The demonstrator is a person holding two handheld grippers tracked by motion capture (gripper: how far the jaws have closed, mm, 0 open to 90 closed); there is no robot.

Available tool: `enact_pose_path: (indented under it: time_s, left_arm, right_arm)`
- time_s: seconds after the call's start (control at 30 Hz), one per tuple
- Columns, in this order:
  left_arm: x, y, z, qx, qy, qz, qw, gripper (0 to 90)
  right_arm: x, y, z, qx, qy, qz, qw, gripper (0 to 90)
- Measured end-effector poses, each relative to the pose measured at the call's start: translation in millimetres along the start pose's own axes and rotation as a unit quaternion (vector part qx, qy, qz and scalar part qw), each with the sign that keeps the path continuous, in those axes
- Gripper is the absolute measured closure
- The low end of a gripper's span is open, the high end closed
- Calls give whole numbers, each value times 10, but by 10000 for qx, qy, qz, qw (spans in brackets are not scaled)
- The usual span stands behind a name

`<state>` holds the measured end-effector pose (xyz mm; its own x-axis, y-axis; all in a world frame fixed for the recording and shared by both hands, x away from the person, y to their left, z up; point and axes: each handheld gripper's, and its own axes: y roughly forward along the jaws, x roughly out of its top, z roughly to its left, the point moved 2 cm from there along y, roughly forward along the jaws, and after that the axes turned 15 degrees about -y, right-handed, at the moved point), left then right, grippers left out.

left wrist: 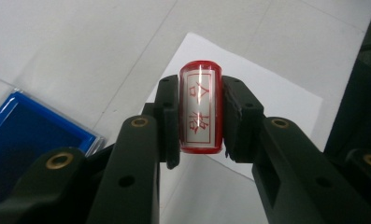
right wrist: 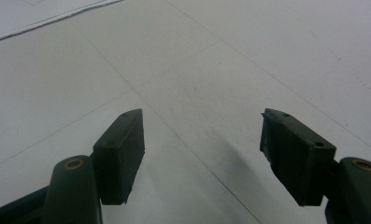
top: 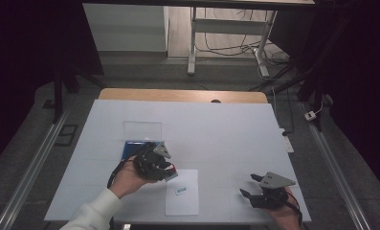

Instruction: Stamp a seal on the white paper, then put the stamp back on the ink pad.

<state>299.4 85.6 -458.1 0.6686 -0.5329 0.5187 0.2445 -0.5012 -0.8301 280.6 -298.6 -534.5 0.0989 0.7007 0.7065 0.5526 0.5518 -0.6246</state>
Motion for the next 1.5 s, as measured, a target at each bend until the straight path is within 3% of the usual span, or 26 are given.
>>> enact_pose_path:
  time_s: [0.37, 0.73, 1.13, 1.5]
  left_arm:
    - [-13, -123, 252, 124, -337, -202, 9992, 696]
    - [-68, -253, 535, 333, -699, -331, 9964, 698]
    - [-141, -294, 857, 629, -1117, -426, 9908, 698]
    - [-167, -187, 1131, 1092, -1413, -396, 9831, 698]
  right_arm:
    - [3, -8, -8, -24, 19, -26, 10000, 303]
    - [-2, -15, -12, -49, 22, -14, 10000, 303]
    - [-6, -23, -17, -52, 40, -47, 10000, 303]
    - [-13, -25, -19, -49, 42, -31, 10000, 303]
